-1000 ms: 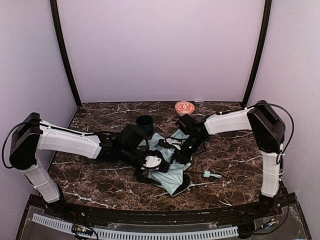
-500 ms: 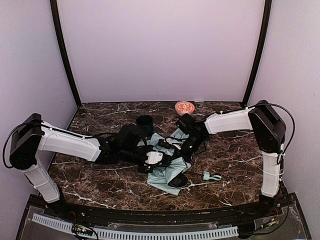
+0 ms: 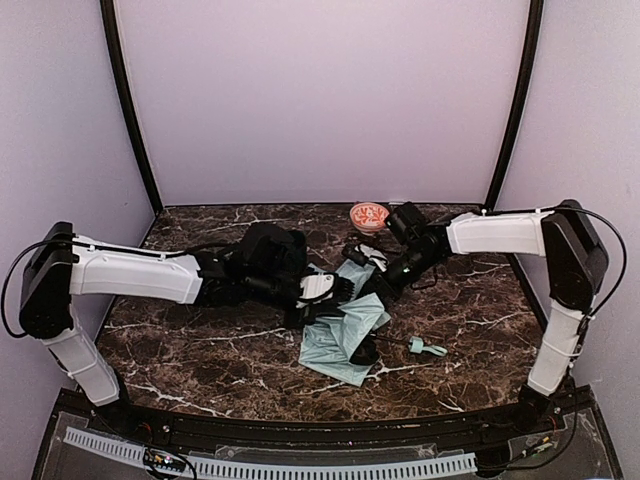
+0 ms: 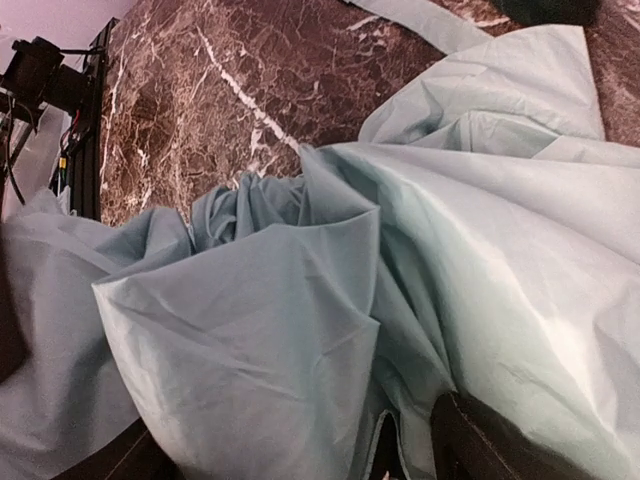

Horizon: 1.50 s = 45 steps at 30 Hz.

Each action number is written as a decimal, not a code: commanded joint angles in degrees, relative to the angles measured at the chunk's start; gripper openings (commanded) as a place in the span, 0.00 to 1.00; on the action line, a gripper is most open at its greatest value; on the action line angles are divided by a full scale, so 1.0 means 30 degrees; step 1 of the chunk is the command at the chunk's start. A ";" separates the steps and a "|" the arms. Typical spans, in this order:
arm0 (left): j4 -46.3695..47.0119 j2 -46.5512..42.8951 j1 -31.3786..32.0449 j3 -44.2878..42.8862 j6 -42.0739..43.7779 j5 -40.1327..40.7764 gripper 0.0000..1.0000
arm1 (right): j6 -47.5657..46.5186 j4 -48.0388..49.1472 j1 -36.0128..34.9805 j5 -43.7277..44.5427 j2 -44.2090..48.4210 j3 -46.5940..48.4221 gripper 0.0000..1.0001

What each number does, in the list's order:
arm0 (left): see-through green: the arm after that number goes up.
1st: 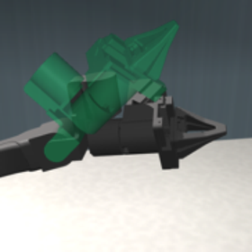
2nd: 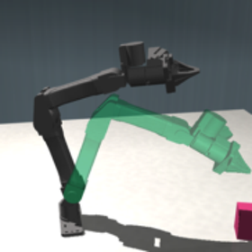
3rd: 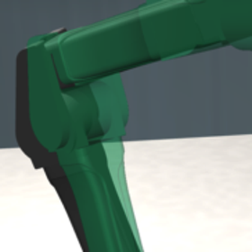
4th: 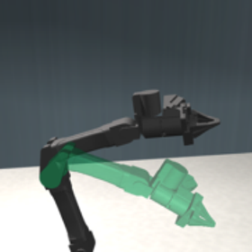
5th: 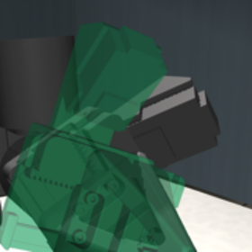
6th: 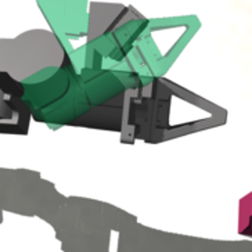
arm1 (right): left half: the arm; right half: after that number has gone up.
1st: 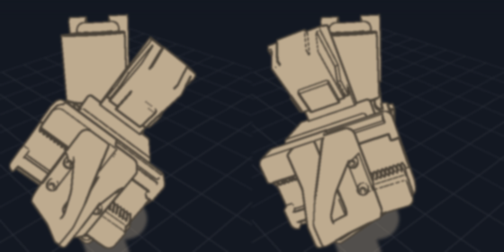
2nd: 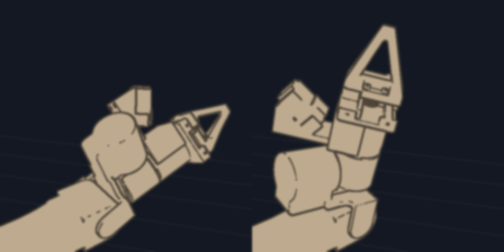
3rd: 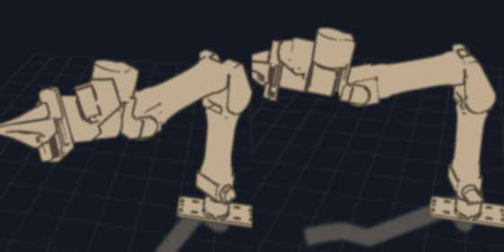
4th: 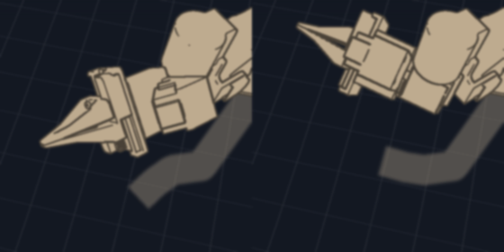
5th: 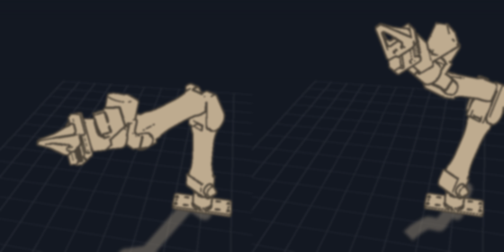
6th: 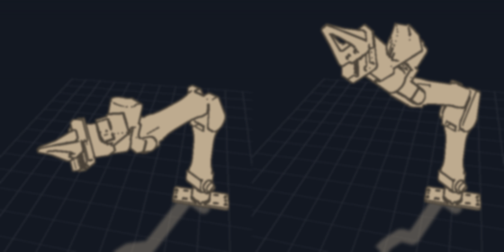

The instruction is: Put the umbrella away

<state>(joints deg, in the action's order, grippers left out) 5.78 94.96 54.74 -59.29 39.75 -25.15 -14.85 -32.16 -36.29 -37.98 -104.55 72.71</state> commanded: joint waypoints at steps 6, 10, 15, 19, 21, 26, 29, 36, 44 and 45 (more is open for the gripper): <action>-0.1195 0.1333 -0.0858 -0.3196 -0.2978 -0.0533 0.00 | 0.3288 0.3931 -0.0106 -0.1103 -0.2700 -0.0932 0.37; -0.1675 0.3514 -0.1980 -0.5496 -0.5071 0.0288 0.01 | 0.2562 0.3411 -0.0111 -0.0954 -0.4041 -0.1259 0.31; -0.2551 0.5231 -0.2803 -0.6714 -0.5637 0.0943 0.00 | 0.2452 0.3463 -0.0090 -0.1498 -0.3921 -0.1649 0.43; -0.3710 0.5611 -0.2807 -0.6554 -0.4314 -0.0402 0.00 | 0.3583 0.4175 0.0282 -0.0856 -0.2824 -0.1451 0.61; -0.4286 0.5613 -0.2807 -0.6510 -0.4027 -0.0803 0.00 | 0.4302 0.4590 0.0686 -0.0420 -0.2146 -0.1464 0.63; -0.5160 0.5422 -0.2807 -0.6575 -0.3638 -0.0948 0.00 | 0.5027 0.4404 0.2128 0.1524 0.0008 -0.1960 0.70; -0.5186 0.5350 -0.2807 -0.6716 -0.3620 -0.0887 0.00 | 0.5605 0.3870 0.2920 0.3811 0.1750 -0.3134 0.73; -0.5657 0.5614 -0.2865 -0.8316 -0.4973 -0.0903 0.00 | 0.7562 0.3181 0.2912 0.8695 0.7100 -0.5732 0.70; -0.6305 0.6111 -0.2895 -0.9492 -0.5515 -0.0097 0.00 | 0.9652 0.9355 -0.3076 0.7054 1.1367 -0.9641 0.64; -0.6301 0.6111 -0.2895 -0.9504 -0.5588 -0.0105 0.00 | 1.0204 1.0487 -0.3675 0.7717 1.1177 -0.9883 0.64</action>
<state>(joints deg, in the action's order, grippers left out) -10.92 112.71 46.24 -86.70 24.69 -26.09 10.28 -14.31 -38.74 -17.30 -70.19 46.94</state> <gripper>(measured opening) 0.013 0.629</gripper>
